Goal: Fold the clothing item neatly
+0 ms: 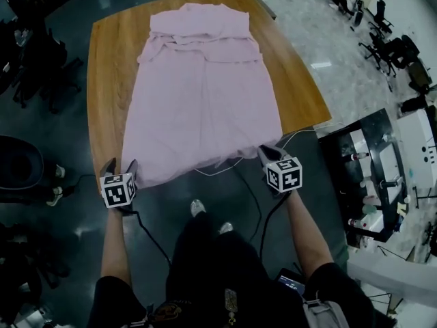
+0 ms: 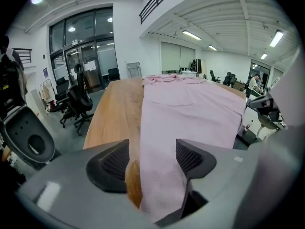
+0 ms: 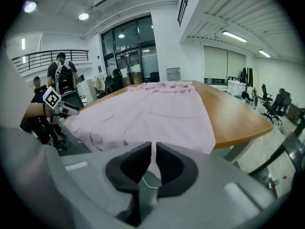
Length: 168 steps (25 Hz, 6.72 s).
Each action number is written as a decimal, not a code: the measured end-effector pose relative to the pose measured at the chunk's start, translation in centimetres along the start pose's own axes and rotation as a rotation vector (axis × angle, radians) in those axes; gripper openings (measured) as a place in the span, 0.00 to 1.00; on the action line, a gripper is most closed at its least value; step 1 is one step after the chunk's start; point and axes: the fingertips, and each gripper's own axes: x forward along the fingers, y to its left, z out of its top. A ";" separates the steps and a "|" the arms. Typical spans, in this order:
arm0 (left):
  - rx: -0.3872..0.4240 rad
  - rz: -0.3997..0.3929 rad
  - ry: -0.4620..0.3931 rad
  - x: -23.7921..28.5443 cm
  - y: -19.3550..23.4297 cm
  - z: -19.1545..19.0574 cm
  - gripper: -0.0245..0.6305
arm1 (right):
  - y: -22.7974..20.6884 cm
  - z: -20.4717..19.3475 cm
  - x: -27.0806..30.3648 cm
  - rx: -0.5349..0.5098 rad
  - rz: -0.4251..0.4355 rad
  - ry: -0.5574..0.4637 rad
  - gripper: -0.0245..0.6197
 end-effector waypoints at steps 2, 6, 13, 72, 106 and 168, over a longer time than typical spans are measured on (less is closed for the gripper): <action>-0.018 0.003 0.024 -0.4 -0.4 -1.3 0.53 | -0.6 -2.9 0.2 0.012 0.009 0.041 0.08; -0.016 0.006 0.052 -0.7 -2.0 -2.7 0.53 | -2.3 -7.2 1.2 0.024 0.004 0.084 0.23; 0.080 0.067 0.055 -1.1 -3.3 -3.0 0.53 | -6.5 -11.2 5.2 0.065 -0.019 0.079 0.44; -0.047 -0.307 -0.164 -8.7 -8.6 14.7 0.08 | 2.0 10.2 -8.7 -0.200 0.223 -0.242 0.06; 0.011 -0.095 0.070 23.2 0.6 31.9 0.08 | -18.7 25.3 17.6 0.016 -0.027 -0.021 0.06; 0.631 -0.238 0.049 28.9 -19.4 32.8 0.12 | -6.9 28.6 25.3 -0.136 0.306 0.083 0.11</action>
